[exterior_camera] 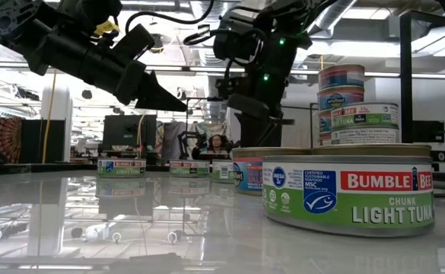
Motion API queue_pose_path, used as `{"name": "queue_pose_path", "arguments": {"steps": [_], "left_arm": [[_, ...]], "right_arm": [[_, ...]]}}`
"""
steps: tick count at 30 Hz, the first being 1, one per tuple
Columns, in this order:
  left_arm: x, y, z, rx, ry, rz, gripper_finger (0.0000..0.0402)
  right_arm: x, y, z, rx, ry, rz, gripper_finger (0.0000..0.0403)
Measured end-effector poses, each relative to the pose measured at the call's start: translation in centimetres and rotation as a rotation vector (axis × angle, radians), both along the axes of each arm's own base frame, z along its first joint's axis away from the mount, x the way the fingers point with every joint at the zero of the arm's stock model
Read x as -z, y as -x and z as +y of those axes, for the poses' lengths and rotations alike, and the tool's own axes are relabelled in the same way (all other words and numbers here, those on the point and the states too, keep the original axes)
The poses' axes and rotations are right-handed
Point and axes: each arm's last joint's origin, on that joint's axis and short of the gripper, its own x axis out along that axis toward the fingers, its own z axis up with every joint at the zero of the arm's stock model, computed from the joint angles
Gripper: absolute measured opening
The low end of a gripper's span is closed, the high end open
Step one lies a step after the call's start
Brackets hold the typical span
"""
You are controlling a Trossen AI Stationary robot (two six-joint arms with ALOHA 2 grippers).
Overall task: Stack canned seafood by type on shelf
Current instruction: Stack the green tuna can on the green tuna can on the shelf
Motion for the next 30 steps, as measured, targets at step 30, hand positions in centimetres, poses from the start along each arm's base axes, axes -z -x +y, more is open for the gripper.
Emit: {"name": "queue_pose_path", "arguments": {"steps": [30], "left_arm": [[0.0,0.0,0.0,0.001,0.000,0.001,0.0279]], "right_arm": [[2.4,0.1,-2.3,0.156,0.284,0.128,0.0098]]}}
